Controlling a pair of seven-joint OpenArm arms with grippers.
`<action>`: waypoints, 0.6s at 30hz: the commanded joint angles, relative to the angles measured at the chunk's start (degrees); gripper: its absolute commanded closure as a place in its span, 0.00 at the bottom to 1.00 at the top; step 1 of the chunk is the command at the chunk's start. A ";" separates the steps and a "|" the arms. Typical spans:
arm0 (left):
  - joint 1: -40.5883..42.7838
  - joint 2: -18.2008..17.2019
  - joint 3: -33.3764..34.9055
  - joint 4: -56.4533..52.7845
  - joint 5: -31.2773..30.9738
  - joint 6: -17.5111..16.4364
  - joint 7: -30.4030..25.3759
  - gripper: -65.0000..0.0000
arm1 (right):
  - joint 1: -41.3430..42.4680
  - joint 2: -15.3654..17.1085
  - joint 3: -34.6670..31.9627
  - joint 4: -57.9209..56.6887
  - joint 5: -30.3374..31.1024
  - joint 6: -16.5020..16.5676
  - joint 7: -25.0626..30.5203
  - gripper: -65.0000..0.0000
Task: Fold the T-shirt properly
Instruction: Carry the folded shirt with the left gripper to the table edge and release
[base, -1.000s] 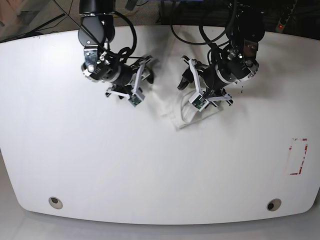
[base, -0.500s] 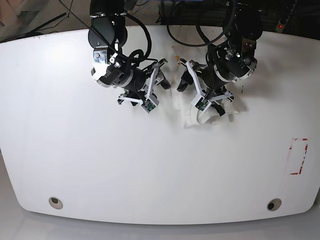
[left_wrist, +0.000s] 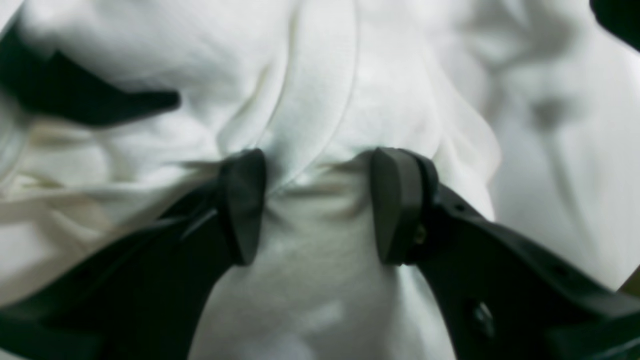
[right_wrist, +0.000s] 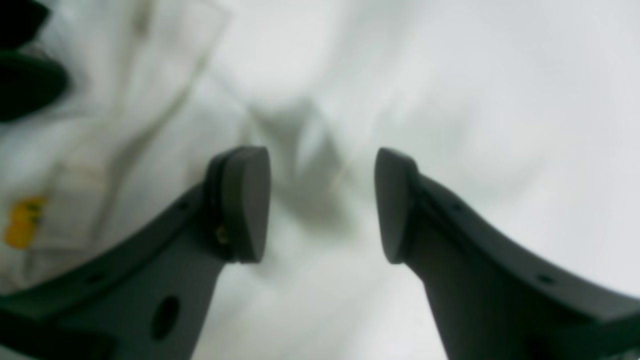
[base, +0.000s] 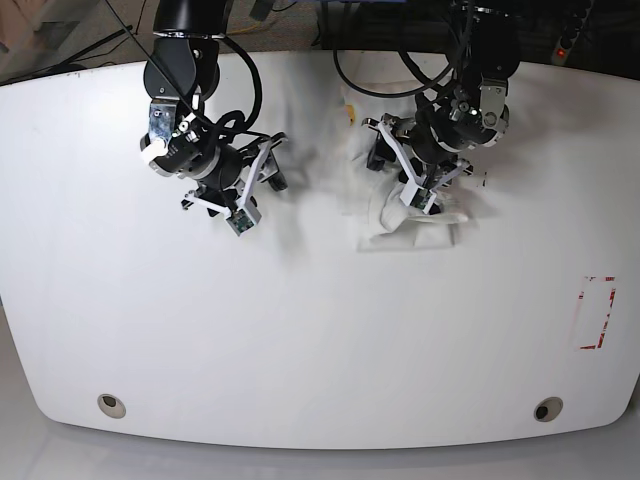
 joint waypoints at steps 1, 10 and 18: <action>0.03 -2.05 -0.09 -3.86 1.83 0.45 3.05 0.51 | 0.93 -0.25 -0.18 2.90 1.27 0.14 1.37 0.52; -2.61 -15.41 -8.89 -9.84 1.65 0.27 3.05 0.51 | 0.49 -0.25 -0.18 7.65 0.83 0.14 1.28 0.52; -8.85 -27.98 -17.76 -22.41 1.74 -9.31 1.38 0.52 | -0.39 -0.25 -0.09 8.97 0.74 0.14 1.28 0.52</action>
